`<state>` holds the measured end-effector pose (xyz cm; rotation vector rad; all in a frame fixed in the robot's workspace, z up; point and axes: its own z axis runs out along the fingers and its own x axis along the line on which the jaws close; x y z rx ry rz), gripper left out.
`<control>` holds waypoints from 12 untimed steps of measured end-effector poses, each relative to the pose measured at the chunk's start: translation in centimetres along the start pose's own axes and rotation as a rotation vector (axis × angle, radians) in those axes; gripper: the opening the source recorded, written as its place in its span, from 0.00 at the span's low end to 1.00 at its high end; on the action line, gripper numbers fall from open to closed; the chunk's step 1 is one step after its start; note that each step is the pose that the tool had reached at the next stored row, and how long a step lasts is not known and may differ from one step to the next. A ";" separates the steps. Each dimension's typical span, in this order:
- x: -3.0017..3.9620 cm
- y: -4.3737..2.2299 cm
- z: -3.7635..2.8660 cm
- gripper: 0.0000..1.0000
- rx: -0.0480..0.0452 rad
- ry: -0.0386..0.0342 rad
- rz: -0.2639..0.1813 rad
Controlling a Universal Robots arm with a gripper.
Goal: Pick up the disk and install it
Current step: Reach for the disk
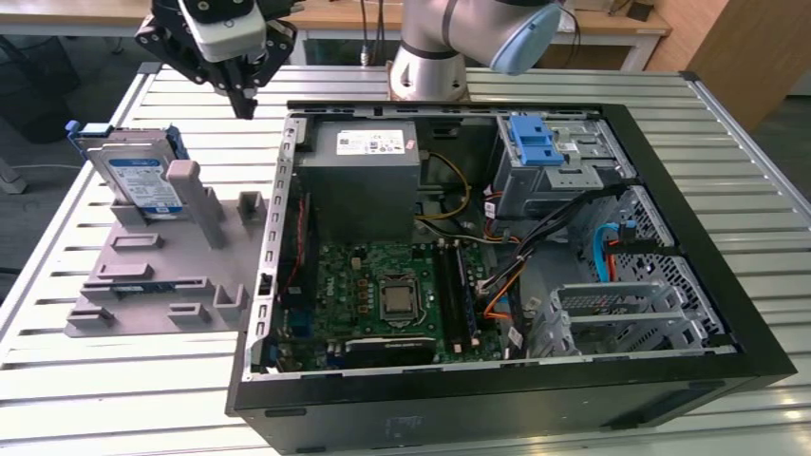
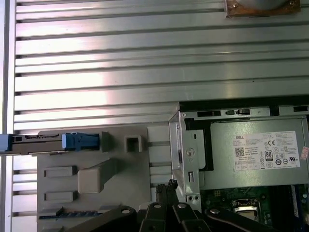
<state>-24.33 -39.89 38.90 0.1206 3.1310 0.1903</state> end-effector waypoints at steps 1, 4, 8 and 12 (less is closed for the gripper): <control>0.03 0.00 0.00 0.11 0.0000 0.0000 0.000; 0.13 -0.01 0.01 0.11 0.0000 0.0000 0.000; 0.25 -0.02 0.02 0.11 0.0000 0.0000 0.000; 0.35 -0.03 0.03 0.11 0.0000 0.0000 0.000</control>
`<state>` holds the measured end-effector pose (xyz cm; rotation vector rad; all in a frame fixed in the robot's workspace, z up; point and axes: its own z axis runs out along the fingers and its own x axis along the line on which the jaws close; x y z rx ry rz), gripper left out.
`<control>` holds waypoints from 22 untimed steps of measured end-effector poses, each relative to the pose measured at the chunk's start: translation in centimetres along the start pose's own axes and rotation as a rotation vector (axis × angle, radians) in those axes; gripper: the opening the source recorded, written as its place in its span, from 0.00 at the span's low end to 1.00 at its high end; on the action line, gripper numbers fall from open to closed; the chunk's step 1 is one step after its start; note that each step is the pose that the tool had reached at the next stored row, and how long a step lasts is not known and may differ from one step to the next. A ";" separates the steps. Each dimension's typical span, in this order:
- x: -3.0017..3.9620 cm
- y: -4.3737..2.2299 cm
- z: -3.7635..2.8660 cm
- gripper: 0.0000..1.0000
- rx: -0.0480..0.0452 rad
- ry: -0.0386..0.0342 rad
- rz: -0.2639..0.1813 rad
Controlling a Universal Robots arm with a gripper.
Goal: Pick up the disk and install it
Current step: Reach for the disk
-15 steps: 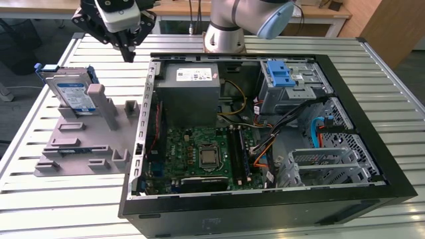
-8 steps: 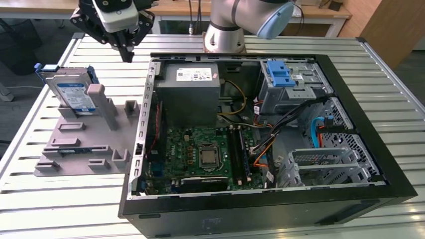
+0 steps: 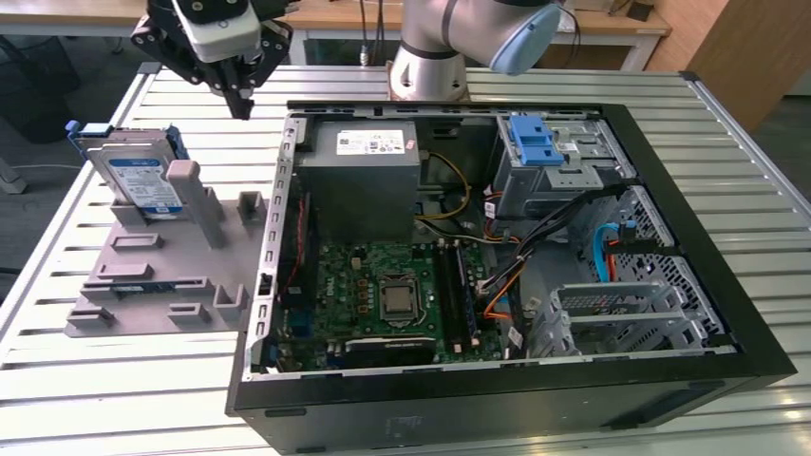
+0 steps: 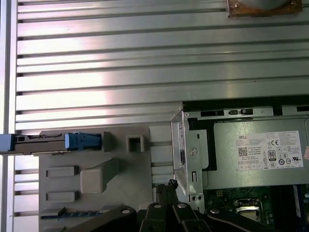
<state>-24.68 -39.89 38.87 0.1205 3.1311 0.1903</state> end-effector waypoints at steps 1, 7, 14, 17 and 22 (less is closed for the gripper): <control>0.02 0.00 0.00 0.11 0.0000 0.0001 0.000; 0.19 -0.02 0.02 0.11 0.0000 0.0001 0.000; 0.40 -0.04 0.05 0.11 0.0001 0.0005 0.000; 0.51 -0.05 0.07 0.11 0.0001 0.0006 0.000; 0.72 -0.06 0.09 0.11 0.0001 0.0006 0.000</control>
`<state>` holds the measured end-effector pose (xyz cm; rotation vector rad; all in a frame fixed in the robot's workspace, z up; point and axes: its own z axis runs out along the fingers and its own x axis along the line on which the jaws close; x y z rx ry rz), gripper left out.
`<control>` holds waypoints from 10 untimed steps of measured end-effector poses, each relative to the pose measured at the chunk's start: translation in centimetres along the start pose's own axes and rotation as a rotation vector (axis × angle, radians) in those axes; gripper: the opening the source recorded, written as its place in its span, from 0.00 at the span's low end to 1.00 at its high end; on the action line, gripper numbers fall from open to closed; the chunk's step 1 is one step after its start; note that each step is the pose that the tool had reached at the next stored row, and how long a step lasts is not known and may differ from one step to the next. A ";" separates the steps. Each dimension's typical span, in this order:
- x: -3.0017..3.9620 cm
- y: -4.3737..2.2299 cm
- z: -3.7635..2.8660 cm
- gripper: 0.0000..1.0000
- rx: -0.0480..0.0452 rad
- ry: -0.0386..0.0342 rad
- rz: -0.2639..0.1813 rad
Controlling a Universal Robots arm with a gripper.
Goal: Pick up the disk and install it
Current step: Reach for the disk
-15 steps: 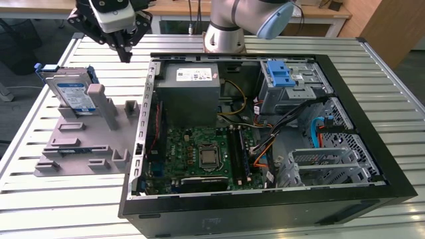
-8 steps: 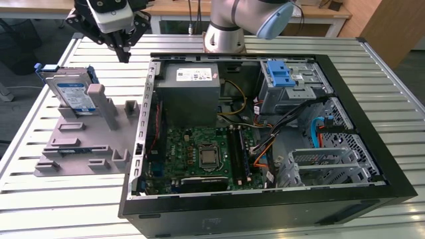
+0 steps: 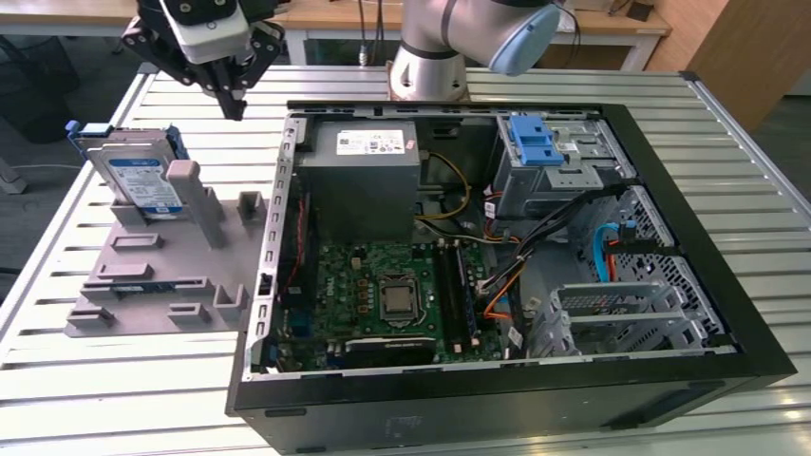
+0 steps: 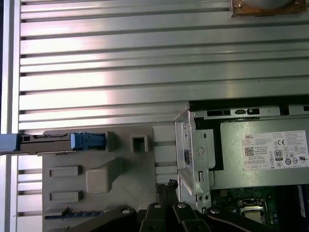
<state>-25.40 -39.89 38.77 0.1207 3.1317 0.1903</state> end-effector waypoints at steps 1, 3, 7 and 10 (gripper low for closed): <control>0.03 0.00 0.00 0.11 0.0000 0.0001 0.000; 0.10 -0.01 0.01 0.11 0.0000 0.0001 0.000; 0.25 -0.02 0.03 0.11 0.0000 0.0002 0.000; 0.36 -0.03 0.05 0.11 0.0000 0.0003 0.000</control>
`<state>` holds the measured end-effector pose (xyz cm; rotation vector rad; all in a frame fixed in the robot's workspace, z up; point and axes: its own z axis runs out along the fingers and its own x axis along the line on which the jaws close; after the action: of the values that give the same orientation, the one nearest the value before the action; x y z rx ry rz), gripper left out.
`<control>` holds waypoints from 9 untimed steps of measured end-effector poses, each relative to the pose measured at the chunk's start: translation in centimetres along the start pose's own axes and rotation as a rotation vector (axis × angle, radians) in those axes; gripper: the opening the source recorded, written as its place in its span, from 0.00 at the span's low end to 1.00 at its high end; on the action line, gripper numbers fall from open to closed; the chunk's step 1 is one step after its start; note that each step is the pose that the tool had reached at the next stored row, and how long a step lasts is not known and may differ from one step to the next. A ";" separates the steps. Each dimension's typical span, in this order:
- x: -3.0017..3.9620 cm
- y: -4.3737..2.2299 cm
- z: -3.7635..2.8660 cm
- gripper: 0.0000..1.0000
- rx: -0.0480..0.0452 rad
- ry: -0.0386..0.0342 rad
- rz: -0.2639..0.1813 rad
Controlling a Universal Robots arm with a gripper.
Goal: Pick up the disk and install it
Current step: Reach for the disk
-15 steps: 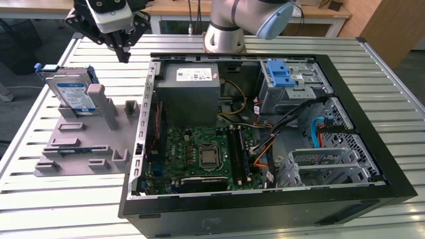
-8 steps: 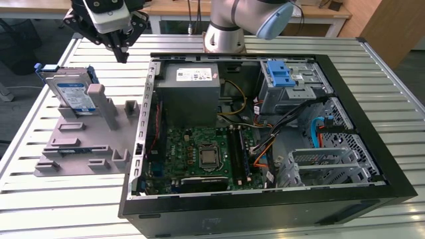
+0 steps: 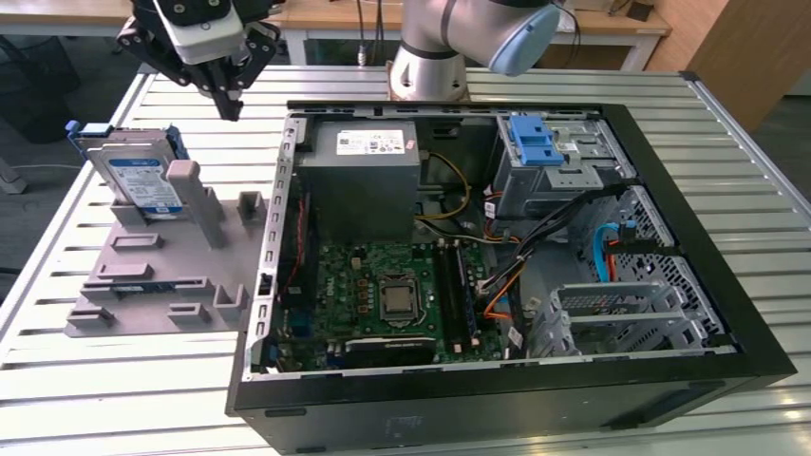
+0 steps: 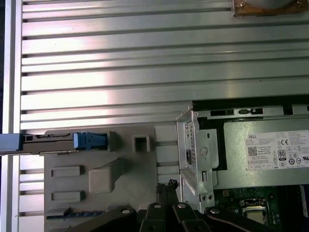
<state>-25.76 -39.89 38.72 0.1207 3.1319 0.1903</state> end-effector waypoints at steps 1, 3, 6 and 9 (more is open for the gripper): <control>0.04 0.00 0.00 0.11 0.0000 0.0000 0.000; 0.11 -0.01 0.01 0.11 0.0001 0.0001 0.000; 0.20 -0.02 0.03 0.11 0.0001 0.0002 0.000; 0.24 -0.02 0.03 0.11 0.0001 0.0002 0.000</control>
<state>-26.00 -39.89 38.69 0.1207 3.1321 0.1903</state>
